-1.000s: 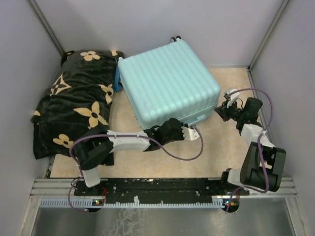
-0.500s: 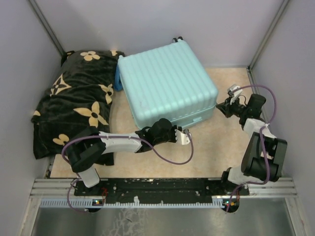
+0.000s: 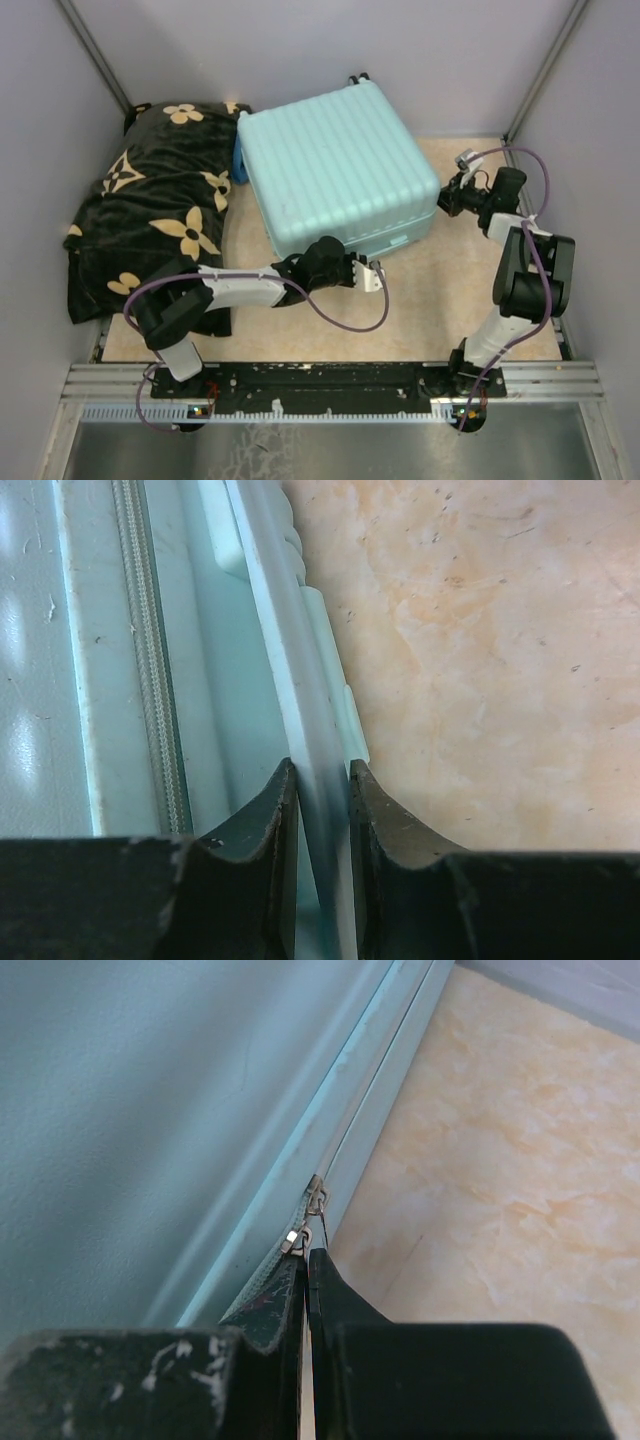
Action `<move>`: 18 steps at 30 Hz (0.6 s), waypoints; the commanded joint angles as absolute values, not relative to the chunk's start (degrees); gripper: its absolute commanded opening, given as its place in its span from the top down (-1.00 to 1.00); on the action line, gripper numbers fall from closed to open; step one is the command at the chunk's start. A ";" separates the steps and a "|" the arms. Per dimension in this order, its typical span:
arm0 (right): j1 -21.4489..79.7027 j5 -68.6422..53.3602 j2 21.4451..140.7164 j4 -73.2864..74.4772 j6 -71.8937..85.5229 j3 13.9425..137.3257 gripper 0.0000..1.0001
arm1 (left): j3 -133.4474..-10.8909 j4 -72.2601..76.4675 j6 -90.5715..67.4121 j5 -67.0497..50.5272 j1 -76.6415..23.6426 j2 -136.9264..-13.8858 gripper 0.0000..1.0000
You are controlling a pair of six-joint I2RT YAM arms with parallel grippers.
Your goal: Pack the luggage
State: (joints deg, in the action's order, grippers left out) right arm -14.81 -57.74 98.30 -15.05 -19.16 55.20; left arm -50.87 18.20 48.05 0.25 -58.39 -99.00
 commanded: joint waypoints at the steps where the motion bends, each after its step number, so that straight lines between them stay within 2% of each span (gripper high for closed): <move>1: -11.14 -50.02 99.31 -33.55 -14.11 58.89 1.00 | -47.41 -3.73 49.54 6.56 -52.08 -102.75 0.53; 4: -10.55 -50.82 98.86 -32.51 -13.35 58.45 0.94 | -49.08 -3.10 48.17 5.98 -51.79 -100.57 0.48; 7: -10.68 -51.06 97.12 -28.59 -14.86 58.26 0.80 | -52.00 -3.83 46.11 3.48 -51.95 -96.45 0.23; 10: -11.59 -51.47 95.17 -26.06 -14.95 57.51 0.51 | -54.72 -4.87 44.40 0.57 -52.68 -92.15 -0.04; 13: -12.68 -51.55 91.67 -24.36 -14.79 56.46 0.19 | -55.78 -4.14 42.61 -3.82 -53.08 -86.82 -0.41; 18: -14.75 -51.44 89.30 -21.62 -15.11 56.08 -0.30 | -54.62 -1.42 42.17 -17.46 -53.23 -77.65 -0.89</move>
